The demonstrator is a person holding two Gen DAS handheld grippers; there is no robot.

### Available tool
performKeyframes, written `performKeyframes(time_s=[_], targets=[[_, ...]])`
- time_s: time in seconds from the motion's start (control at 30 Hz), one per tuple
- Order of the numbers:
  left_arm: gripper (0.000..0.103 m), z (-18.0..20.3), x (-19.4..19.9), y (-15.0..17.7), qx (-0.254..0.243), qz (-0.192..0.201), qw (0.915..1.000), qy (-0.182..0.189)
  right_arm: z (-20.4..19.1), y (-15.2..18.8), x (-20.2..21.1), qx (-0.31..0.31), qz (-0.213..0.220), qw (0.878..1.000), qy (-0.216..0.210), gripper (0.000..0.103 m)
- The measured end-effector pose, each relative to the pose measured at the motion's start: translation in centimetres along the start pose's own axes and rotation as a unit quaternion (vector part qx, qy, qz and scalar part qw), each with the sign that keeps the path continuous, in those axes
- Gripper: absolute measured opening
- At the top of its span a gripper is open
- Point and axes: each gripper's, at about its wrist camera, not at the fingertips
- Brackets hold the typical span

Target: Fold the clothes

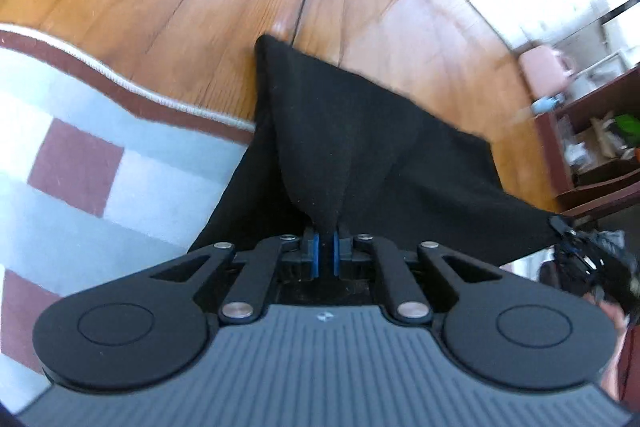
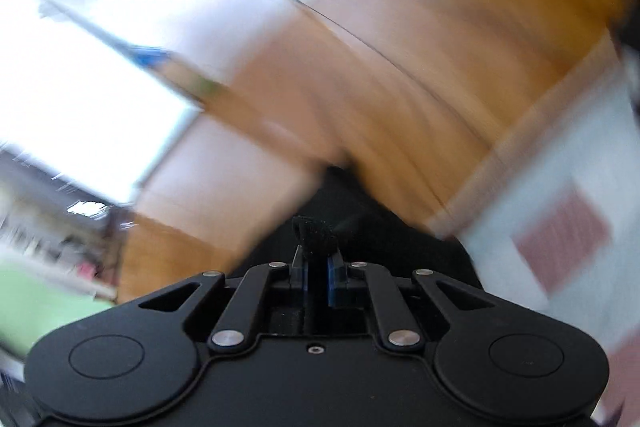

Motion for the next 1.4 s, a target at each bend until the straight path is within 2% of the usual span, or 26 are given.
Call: performKeyframes(time_s=[0.03,0.07,0.17,0.2,0.3,0.37,0.4,0.47,0.5,0.57,0.63,0.73,0.83,0.9,0.97,1.0,1.07,1.2,1.23,1.33,1.4], targets=[[0.005,-0.2,0.2,0.2,-0.001,-0.005,1.0,-0.004,-0.9,0.4,0.5,0.049,-0.004,0.999,0.005,0.011],[0.005,-0.2,-0.1,0.3,-0.004,-0.01,0.9999,-0.012,-1.2,0.8,0.4,0.095,-0.019,0.995,0.031,0.011],[0.006,-0.1,-1.1,0.6,-0.013,-0.024,0.999,-0.036,0.3,2.3,-1.9,0.192,-0.073,0.968,0.142,0.01],[0.006,-0.1,-1.4,0.7,-0.016,-0.029,0.9985,-0.044,1.0,2.9,-2.6,0.212,-0.083,0.961,0.16,0.01],[0.006,0.0,-2.4,1.0,-0.025,-0.043,0.9965,-0.068,0.3,4.0,-3.5,0.283,-0.086,0.941,0.167,0.01],[0.007,0.1,-3.0,1.3,-0.031,-0.052,0.9946,-0.084,-0.9,3.1,-3.1,0.271,-0.065,0.949,0.147,0.01],[0.007,0.2,-2.7,1.3,-0.037,-0.047,0.9939,-0.093,-1.5,2.3,-2.5,0.249,-0.053,0.959,0.129,0.01],[0.007,-0.3,-1.8,1.4,-0.028,-0.041,0.9952,-0.084,-1.9,0.8,-1.0,0.201,-0.039,0.974,0.094,0.01],[0.007,-0.9,-1.5,1.5,-0.015,-0.041,0.9961,-0.077,-1.7,0.2,-0.6,0.182,-0.039,0.979,0.086,0.01],[0.007,-2.0,-1.0,1.6,0.01,-0.042,0.9971,-0.062,-0.6,-0.3,-0.9,0.163,-0.055,0.98,0.102,0.01],[0.007,-2.8,-0.7,1.9,0.029,-0.047,0.9971,-0.052,0.6,-0.3,-1.3,0.148,-0.073,0.978,0.124,0.01],[0.006,-2.0,-1.0,2.2,0.003,-0.049,0.997,-0.06,1.6,0.1,-1.9,0.139,-0.082,0.978,0.131,0.01],[0.006,-0.7,-1.1,2.6,-0.037,-0.041,0.9946,-0.088,0.9,0.5,-1.3,0.163,-0.076,0.977,0.113,0.01],[0.006,0.1,-1.1,2.9,-0.063,-0.035,0.9916,-0.107,0.1,1.8,-0.8,0.214,-0.067,0.967,0.122,0.01],[0.007,1.0,-1.5,3.2,-0.094,-0.037,0.9842,-0.145,0.2,3.5,-1.6,0.268,-0.07,0.949,0.15,0.01],[0.007,1.6,-1.7,3.4,-0.115,-0.034,0.978,-0.17,0.6,4.1,-2.0,0.27,-0.079,0.946,0.162,0.01],[0.007,2.0,-1.8,3.5,-0.127,-0.037,0.9761,-0.172,1.2,4.7,-2.5,0.262,-0.084,0.946,0.169,0.009],[0.007,2.6,-2.0,3.8,-0.147,-0.04,0.9722,-0.178,0.2,3.8,-1.3,0.262,-0.065,0.953,0.137,0.009],[0.008,2.6,-2.1,3.8,-0.149,-0.039,0.9714,-0.181,0.0,3.5,-1.1,0.271,-0.064,0.952,0.129,0.009],[0.008,2.8,-2.5,3.9,-0.154,-0.038,0.969,-0.19,-0.1,3.5,-1.9,0.303,-0.082,0.938,0.146,0.009],[0.008,2.9,-2.7,3.9,-0.157,-0.036,0.9674,-0.195,0.8,3.7,-2.9,0.286,-0.105,0.938,0.166,0.008]])
Point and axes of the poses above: each gripper's, at about its wrist camera, not at the fingertips, and x roughly against the way its jaws point, z to its right, y to its underside, and after that the axes turned 8 degrees about -y, right-handed
